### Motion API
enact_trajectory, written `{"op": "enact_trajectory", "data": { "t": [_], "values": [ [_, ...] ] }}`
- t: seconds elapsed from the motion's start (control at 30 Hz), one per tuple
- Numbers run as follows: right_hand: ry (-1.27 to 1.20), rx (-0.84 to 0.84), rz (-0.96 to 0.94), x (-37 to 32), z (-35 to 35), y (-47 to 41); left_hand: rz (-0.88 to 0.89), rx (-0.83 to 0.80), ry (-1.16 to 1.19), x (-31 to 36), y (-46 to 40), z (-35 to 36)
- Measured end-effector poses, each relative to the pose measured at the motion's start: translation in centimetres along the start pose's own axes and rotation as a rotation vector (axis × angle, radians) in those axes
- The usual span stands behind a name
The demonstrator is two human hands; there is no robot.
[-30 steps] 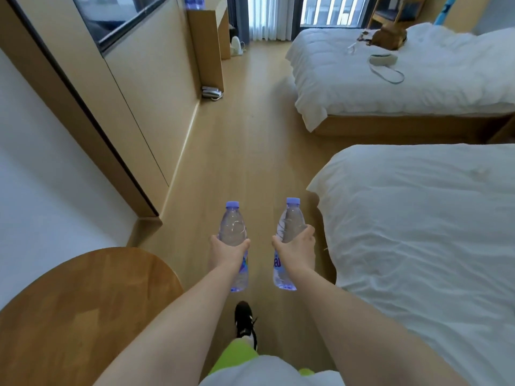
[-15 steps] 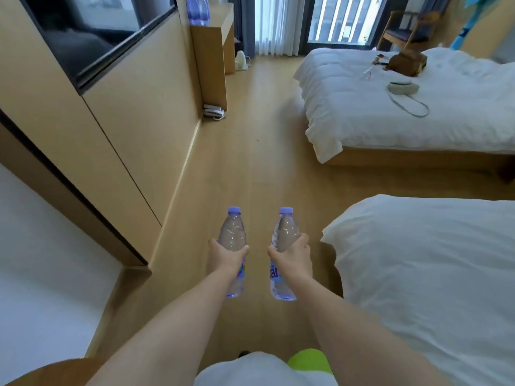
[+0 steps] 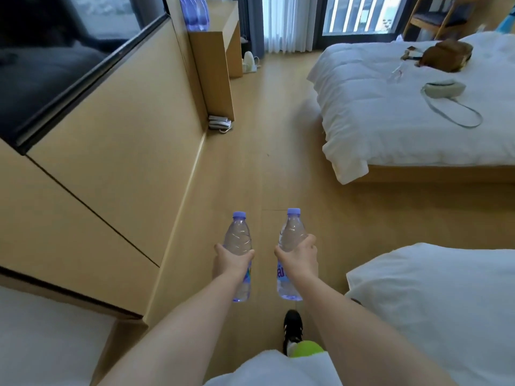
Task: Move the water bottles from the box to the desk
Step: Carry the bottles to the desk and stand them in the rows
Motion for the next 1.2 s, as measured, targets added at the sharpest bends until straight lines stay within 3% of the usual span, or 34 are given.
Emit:
{"op": "enact_trajectory", "data": {
  "t": [0.5, 0.97, 1.2],
  "values": [
    [0.09, -0.077, -0.05, -11.7, -1.3, -27.1, -0.02, -0.011, 0.053, 24.7, -13.8, 5.5],
    [-0.005, 0.045, -0.009, -27.3, 2.4, -52.9, 0.075, 0.003, -0.033, 51.3, -33.4, 4.6],
    [-0.02, 0.062, 0.025, -30.0, 1.9, -64.6, 0.073, -0.023, -0.073, 60.8, -39.9, 7.9]
  ]
}}
Point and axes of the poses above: each hand's wrist, its own y-axis away from the middle knuckle, its own z-axis out of the palm, x = y × z, the point moved 5 cm from there along -y, towards the middle knuckle, and after that the axes turned 12 degrees about -z, right-handed, at the moved point
